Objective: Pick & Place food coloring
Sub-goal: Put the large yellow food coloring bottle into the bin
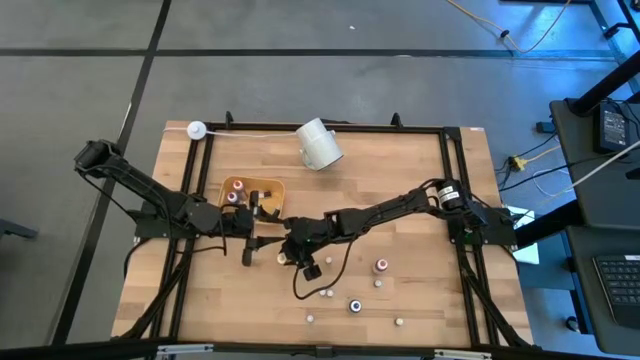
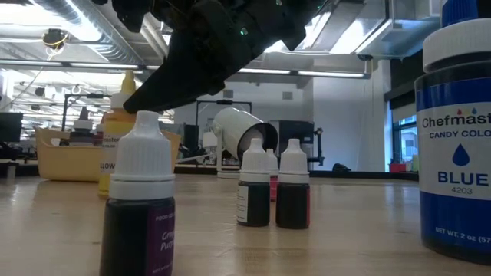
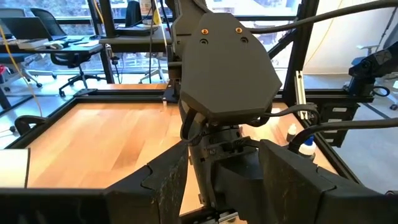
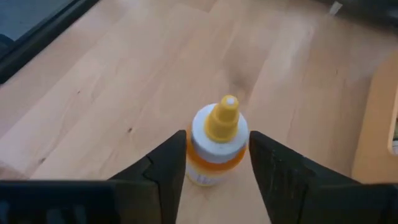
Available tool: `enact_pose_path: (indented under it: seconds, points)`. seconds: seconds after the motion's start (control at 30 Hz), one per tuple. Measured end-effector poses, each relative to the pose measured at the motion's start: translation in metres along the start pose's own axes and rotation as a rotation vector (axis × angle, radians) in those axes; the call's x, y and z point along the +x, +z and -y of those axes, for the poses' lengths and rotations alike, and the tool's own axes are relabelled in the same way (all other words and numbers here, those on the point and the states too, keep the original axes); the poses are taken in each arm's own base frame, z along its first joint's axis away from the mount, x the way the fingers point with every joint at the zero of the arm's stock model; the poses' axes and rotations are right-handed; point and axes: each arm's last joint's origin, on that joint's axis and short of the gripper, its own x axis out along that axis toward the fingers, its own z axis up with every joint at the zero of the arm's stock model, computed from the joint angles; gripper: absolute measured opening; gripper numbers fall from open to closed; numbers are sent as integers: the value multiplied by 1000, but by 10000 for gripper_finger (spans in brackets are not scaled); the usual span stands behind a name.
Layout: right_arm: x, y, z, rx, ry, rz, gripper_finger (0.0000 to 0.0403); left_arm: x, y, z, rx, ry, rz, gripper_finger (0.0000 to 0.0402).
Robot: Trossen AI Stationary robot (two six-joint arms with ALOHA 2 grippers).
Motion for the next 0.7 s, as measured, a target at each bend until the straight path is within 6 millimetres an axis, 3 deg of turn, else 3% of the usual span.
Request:
enact_pose_path:
  seconds: [0.33, 0.53, 0.7]
  points:
    - [-6, -1, -1, -33, 15, -44, 277, 0, 0, 0, -28, -1, 0, 190]
    - [-42, 4, -3, -23, 38, -169, 293, -1, 0, 3, -26, -17, -2, 191]
    - [-76, -15, -3, 49, 6, -177, 293, -4, -1, 9, -29, -70, -6, 193]
